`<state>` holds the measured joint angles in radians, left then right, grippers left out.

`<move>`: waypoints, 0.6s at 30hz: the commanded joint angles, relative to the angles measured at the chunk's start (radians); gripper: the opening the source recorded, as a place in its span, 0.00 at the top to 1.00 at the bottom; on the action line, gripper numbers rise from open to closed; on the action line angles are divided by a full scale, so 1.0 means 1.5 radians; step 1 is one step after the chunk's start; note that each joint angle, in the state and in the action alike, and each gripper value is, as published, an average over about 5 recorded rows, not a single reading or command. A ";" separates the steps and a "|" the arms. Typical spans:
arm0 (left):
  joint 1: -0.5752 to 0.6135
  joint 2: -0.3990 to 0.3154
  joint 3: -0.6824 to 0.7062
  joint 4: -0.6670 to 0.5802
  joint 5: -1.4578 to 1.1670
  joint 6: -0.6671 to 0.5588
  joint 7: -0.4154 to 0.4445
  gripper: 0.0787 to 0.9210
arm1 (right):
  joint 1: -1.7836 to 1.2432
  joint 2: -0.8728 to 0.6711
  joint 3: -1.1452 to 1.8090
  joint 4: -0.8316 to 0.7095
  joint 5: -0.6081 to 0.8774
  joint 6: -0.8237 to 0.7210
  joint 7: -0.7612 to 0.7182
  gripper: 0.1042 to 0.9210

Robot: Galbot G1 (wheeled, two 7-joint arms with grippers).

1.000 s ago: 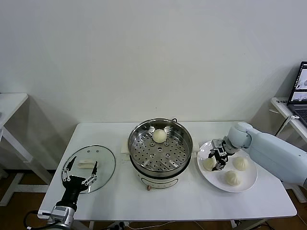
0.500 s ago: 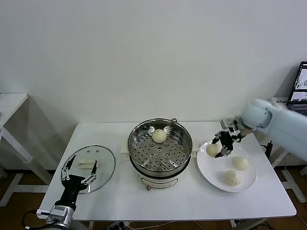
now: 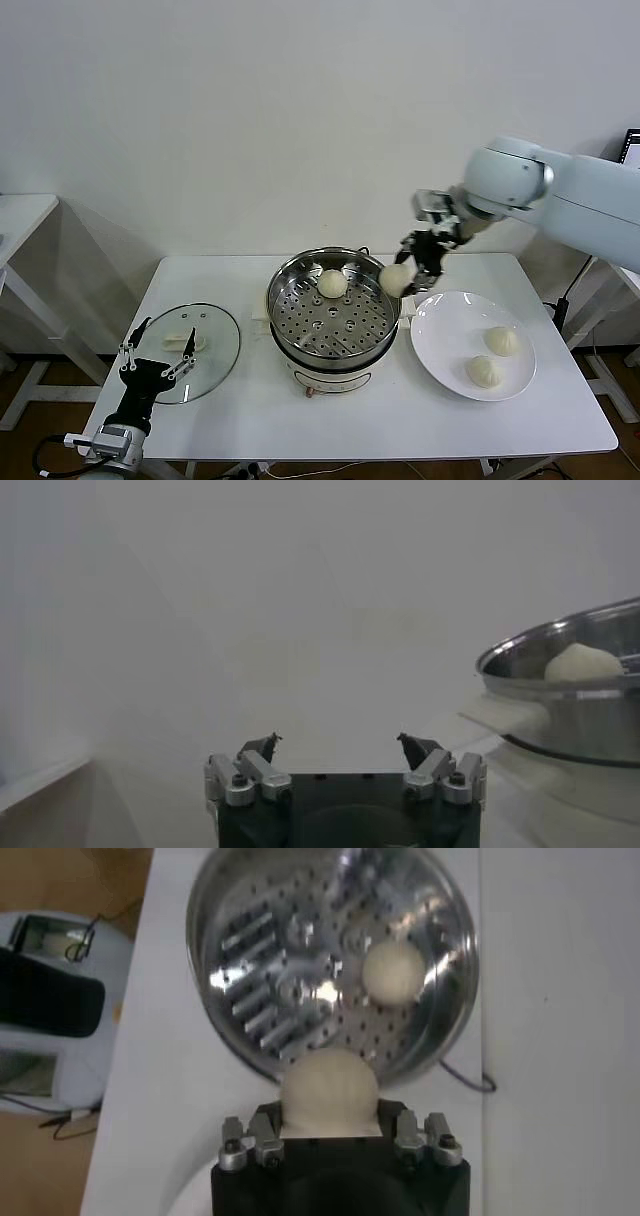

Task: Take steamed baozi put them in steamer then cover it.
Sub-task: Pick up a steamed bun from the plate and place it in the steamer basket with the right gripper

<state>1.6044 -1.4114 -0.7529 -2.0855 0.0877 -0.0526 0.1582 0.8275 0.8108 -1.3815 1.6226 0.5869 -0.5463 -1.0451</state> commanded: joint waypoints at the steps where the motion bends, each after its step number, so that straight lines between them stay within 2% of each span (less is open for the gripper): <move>1: -0.005 0.002 -0.012 -0.002 -0.012 0.004 0.003 0.12 | 0.016 0.214 -0.027 -0.056 0.067 -0.069 0.024 0.34; 7: -0.008 0.002 -0.021 0.000 -0.016 0.005 0.006 0.12 | -0.055 0.305 -0.009 -0.156 0.047 -0.069 0.025 0.34; 18: -0.011 0.004 -0.034 0.006 -0.019 0.004 0.010 0.12 | -0.156 0.374 -0.002 -0.276 -0.007 -0.064 0.020 0.34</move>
<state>1.5896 -1.4067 -0.7975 -2.0807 0.0640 -0.0462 0.1703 0.6959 1.2304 -1.3846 1.3660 0.6045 -0.6241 -1.0181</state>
